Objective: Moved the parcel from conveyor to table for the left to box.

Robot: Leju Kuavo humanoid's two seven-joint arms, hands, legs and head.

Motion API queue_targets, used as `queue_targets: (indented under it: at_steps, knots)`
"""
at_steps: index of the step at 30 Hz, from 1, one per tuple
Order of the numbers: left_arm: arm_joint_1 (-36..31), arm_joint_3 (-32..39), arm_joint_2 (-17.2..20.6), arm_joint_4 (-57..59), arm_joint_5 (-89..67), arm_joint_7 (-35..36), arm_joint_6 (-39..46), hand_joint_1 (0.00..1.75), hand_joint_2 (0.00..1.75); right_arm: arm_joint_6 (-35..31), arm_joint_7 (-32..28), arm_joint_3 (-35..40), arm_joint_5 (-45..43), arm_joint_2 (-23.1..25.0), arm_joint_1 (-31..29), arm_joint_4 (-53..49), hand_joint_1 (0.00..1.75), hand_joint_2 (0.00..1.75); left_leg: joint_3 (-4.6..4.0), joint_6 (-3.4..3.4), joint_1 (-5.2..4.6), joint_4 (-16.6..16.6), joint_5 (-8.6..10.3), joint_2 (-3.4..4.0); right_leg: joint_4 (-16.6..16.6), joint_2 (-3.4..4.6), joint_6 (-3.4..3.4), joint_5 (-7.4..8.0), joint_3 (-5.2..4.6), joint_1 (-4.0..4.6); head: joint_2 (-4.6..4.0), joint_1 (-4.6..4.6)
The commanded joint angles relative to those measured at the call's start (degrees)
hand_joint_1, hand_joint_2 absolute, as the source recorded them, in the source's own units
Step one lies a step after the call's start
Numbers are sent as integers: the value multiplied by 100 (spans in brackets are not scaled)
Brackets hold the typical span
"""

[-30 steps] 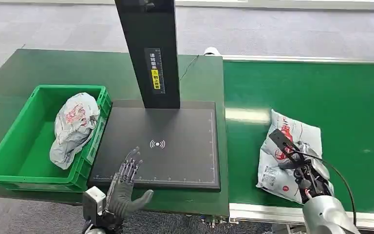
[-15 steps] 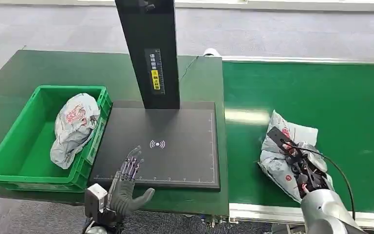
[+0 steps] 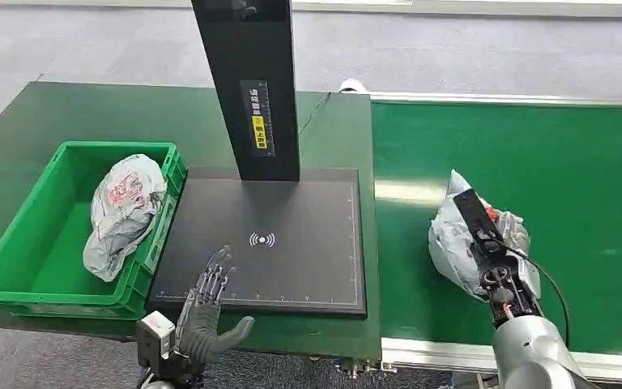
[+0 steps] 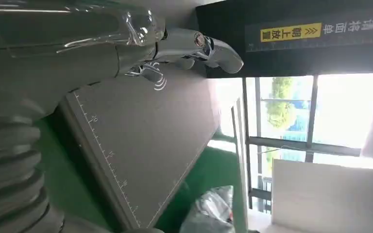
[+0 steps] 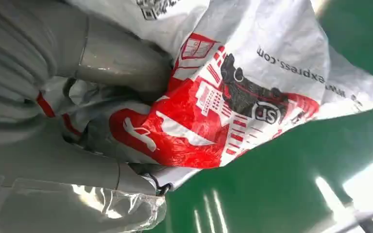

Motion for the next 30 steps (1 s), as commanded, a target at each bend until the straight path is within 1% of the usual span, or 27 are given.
queue_targets:
  at_steps: [1,3,4,7,8,9,10,11,12,14,15,18,20,21,23,24,25,26,27,28,29,30]
  knots:
    - [-95,-51,94,441,-9,-93,117,0,175,-220,-1112,-1202,-1102,50,-373,-134,175,175,-3,2,-8,-3,3,10,3,1,-3,2,-10,-7,0,2]
    - [-110,-53,91,483,5,-109,140,0,175,-293,-1276,-1227,-1200,83,-344,-177,175,175,-2,2,-7,-4,2,9,1,3,-2,2,-9,-6,0,2]
    - [-120,-64,94,528,15,-128,162,0,175,-355,-1450,-1258,-1329,116,-327,-178,175,175,0,2,-6,-6,3,10,-2,2,-3,4,-7,-5,0,2]
    - [-135,-97,102,583,34,-163,213,0,175,-291,-1872,-1366,-1783,159,-330,-186,175,175,-1,2,-6,-5,2,11,1,4,-2,2,-9,-5,0,0]
    - [-149,-109,100,601,40,-177,233,0,175,-44,-2176,-1445,-2125,179,-341,-216,175,175,0,3,-7,-6,3,15,-1,5,-4,4,-9,-5,0,2]
    - [-161,-114,97,613,42,-184,246,0,175,105,-2318,-1486,-2324,207,-358,-232,175,175,-2,2,-6,-4,2,13,1,5,-3,3,-11,-4,0,0]
    - [-161,-114,97,613,42,-184,246,0,175,105,-2318,-1486,-2324,207,-358,-232,175,175,-3,2,-7,-3,2,11,2,5,-2,2,-12,-6,0,2]
    - [-176,-114,93,639,43,-193,275,0,175,525,-2548,-1449,-2538,271,-377,-250,175,175,-3,3,-7,-4,2,15,1,5,-3,4,-12,-5,0,2]
    - [-182,-117,97,653,43,-196,282,0,175,566,-2562,-1394,-2569,330,-382,-265,175,175,-3,2,-6,-3,1,17,2,8,-2,3,-13,-5,0,0]
    - [-210,-111,110,735,45,-207,296,0,175,1015,-2743,-864,-2391,532,-331,-262,175,175,-1,2,-8,-5,0,23,1,14,-3,4,-12,-6,0,2]
    - [-214,-109,111,746,45,-211,299,0,175,1031,-2759,-823,-2393,572,-322,-270,175,175,0,2,-6,-4,-1,30,3,21,-3,5,-14,-5,0,2]
    - [-246,-98,128,845,33,-251,309,0,175,1380,-3004,-322,-2291,952,-203,-328,175,175,0,0,-4,-6,0,34,1,22,-4,6,-14,-2,0,2]
    - [-265,-91,138,873,26,-269,312,0,175,1547,-3004,-19,-2284,1159,-122,-424,175,175,5,-1,-3,-10,-1,48,-2,33,-7,9,-14,-1,0,2]
    - [-282,-82,144,881,21,-279,312,0,175,1647,-3004,297,-2328,1302,-38,-544,175,175,5,-1,-3,-9,-1,42,0,28,-6,6,-14,-1,0,2]
    - [-298,-72,148,889,16,-286,309,0,175,1738,-3004,541,-2374,1378,-43,-476,175,175,5,-1,-2,-9,-1,46,0,28,-7,5,-15,1,0,0]
    - [-308,-58,156,890,8,-294,302,0,175,1972,-3004,927,-2362,1487,23,-508,175,175,-2,-1,1,-5,-1,35,2,20,-5,4,-18,4,0,2]
    - [-309,-56,158,890,8,-296,301,0,175,1953,-3004,959,-2366,1512,38,-513,175,175,-4,-1,4,-4,0,30,2,17,-4,3,-19,5,0,0]
    - [-314,-40,157,883,2,-304,291,0,175,2127,-3004,1262,-2454,1588,132,-660,175,175,2,-1,2,-8,-1,43,0,26,-6,5,-18,5,0,0]
    - [-313,-15,154,869,-5,-312,277,0,175,2418,-3004,1758,-2752,1652,304,-939,175,175,-2,-1,3,-6,0,33,1,18,-4,3,-19,5,0,2]
    - [-315,-11,157,863,-7,-312,274,0,175,2334,-3004,1808,-2761,1712,322,-920,175,175,-5,-1,3,-6,1,25,1,11,-4,1,-18,5,0,2]
    - [-311,5,151,849,-14,-313,259,0,175,2384,-3004,2172,-3015,1691,390,-1051,175,175,-3,0,2,-8,2,28,0,11,-5,1,-17,4,0,2]
    - [-298,26,144,823,-29,-312,247,0,175,2431,-3004,2881,-3542,1658,571,-1478,175,175,-7,-1,3,-5,1,30,1,14,-4,1,-20,5,0,2]
